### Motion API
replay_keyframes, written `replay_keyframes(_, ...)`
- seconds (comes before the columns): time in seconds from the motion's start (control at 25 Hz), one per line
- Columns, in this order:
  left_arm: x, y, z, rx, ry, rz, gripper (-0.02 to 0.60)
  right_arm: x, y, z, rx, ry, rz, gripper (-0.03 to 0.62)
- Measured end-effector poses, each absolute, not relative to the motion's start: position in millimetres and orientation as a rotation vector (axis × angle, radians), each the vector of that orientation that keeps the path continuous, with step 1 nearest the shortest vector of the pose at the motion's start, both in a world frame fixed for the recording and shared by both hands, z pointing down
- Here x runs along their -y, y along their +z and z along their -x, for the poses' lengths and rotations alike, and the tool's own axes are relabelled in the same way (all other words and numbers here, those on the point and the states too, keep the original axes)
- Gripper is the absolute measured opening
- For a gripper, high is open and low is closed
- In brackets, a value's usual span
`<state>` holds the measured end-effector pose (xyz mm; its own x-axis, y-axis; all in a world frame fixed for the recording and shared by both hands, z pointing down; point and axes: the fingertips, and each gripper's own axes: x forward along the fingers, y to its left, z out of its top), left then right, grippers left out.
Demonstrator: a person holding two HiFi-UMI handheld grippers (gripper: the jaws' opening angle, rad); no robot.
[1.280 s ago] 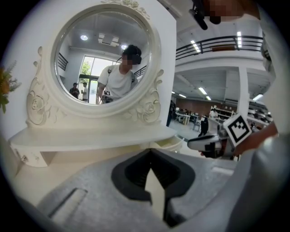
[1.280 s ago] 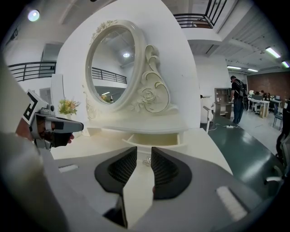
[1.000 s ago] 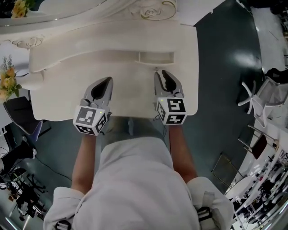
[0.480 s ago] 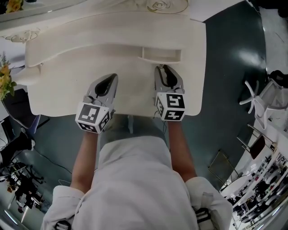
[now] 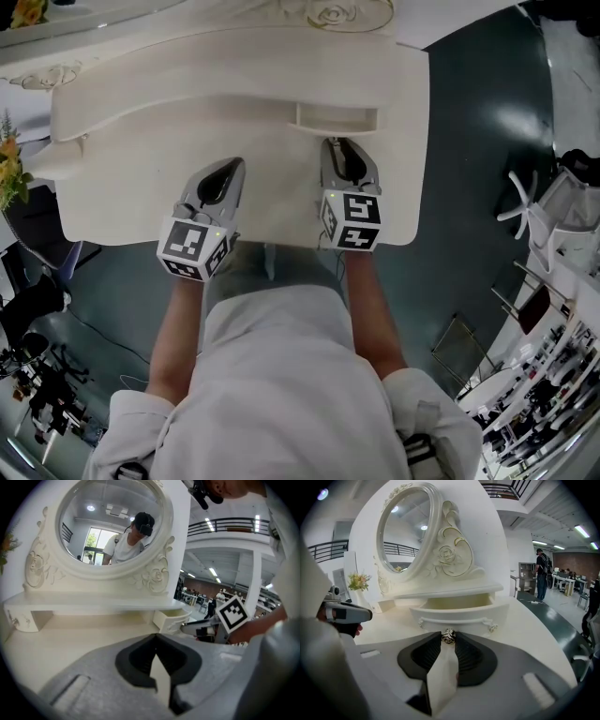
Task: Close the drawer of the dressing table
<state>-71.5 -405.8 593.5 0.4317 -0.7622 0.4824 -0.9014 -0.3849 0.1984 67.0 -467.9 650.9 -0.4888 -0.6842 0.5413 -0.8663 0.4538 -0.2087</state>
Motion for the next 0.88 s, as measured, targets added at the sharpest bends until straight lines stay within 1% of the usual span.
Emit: replay_keyframes(0.88, 406.4, 589.5, 90.9, 1.461, 0.458, -2.224, 0.000, 510.4, 649.9, -58.6, 2.350, 0.641, -1.317, 0.092)
